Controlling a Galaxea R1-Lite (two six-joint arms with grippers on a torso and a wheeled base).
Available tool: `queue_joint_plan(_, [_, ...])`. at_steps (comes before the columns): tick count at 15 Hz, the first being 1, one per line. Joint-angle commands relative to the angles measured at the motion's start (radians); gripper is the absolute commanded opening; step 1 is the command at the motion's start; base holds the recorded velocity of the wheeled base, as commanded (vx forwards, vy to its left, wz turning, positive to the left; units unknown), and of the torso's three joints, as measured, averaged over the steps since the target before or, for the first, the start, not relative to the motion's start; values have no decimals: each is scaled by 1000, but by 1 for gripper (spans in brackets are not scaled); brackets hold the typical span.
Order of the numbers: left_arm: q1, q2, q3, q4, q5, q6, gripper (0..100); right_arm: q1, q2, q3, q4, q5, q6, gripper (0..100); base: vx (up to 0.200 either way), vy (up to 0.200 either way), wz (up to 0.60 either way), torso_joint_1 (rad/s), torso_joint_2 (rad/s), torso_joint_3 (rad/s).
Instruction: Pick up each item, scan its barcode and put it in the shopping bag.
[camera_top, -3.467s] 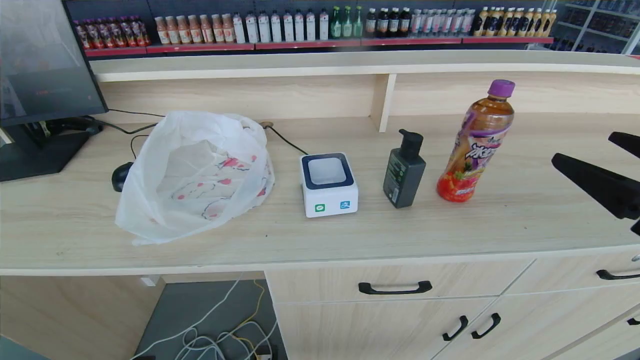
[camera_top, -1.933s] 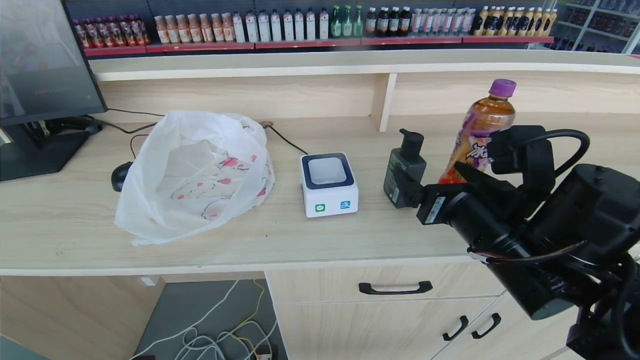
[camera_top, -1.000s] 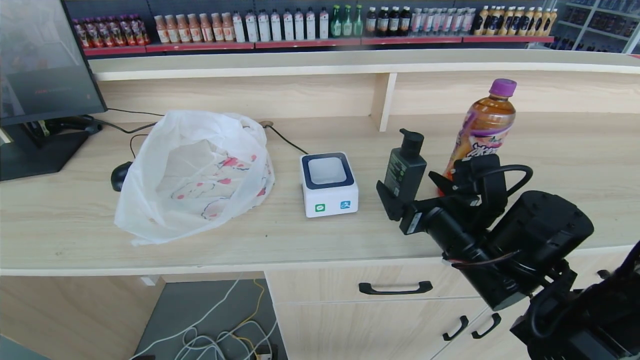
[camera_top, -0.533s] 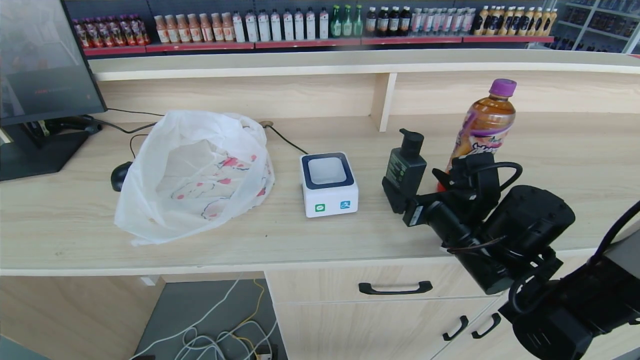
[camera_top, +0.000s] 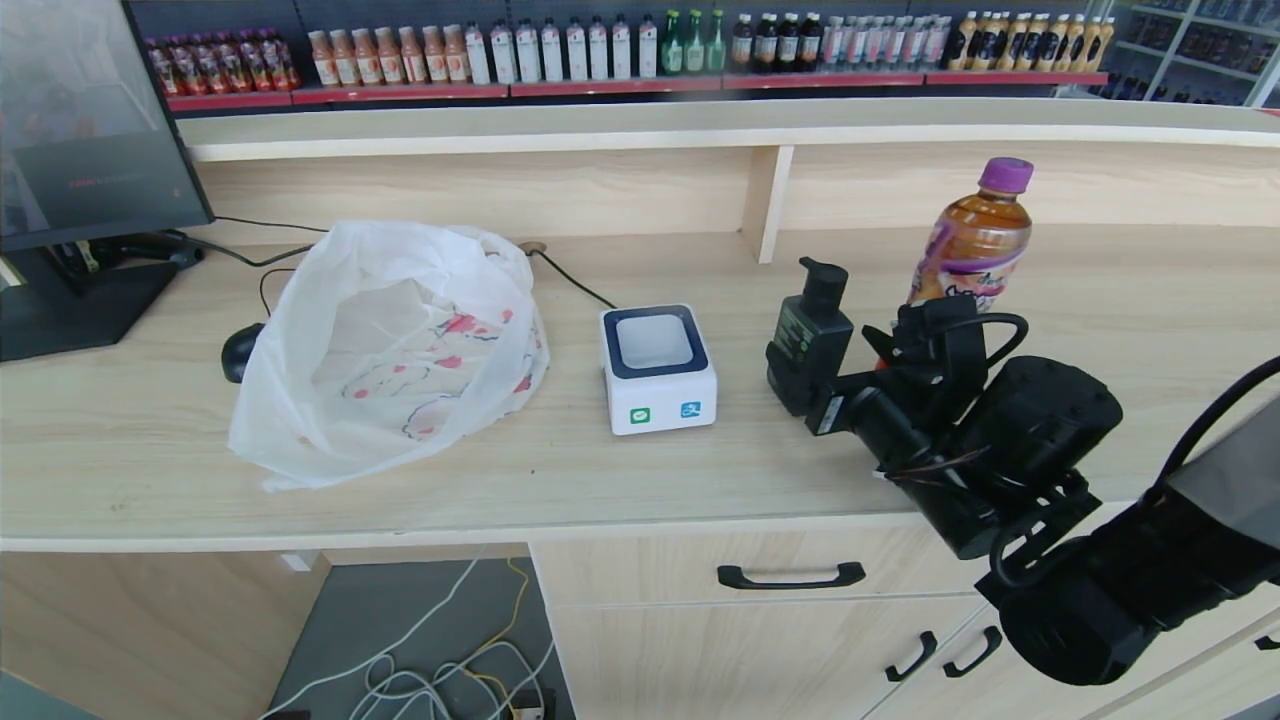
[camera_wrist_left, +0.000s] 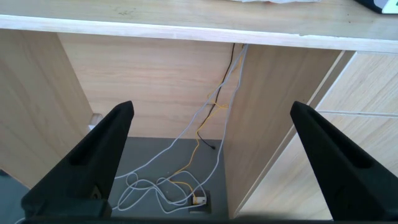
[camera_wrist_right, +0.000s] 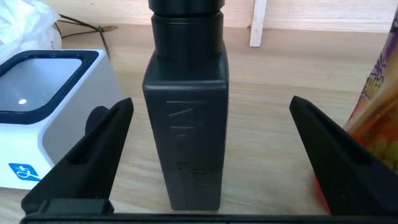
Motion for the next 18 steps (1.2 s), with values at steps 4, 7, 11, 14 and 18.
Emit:
queue_joint_plan(4, [0, 0, 0, -1, 0, 0, 100, -8, 55, -57, 0, 2, -1, 100, 0, 0, 0, 0, 0, 0])
queue_joint_plan(7, [0, 0, 0, -1, 0, 0, 100, -8, 85, -75, 0, 10, 1, 100, 0, 0, 0, 0, 0, 0])
queue_joint_plan(11, [0, 0, 0, -1, 0, 0, 100, -5, 109, -109, 0, 11, 1, 100, 0, 0, 0, 0, 0, 0])
queue_joint_plan(14, [0, 0, 0, -1, 0, 0, 100, -5, 111, -121, 0, 11, 1, 100, 0, 0, 0, 0, 0, 0])
queue_joint_plan(18, [0, 0, 0, -1, 0, 0, 100, -5, 109, -138, 0, 10, 1, 0, 0, 0, 0, 0, 0, 0])
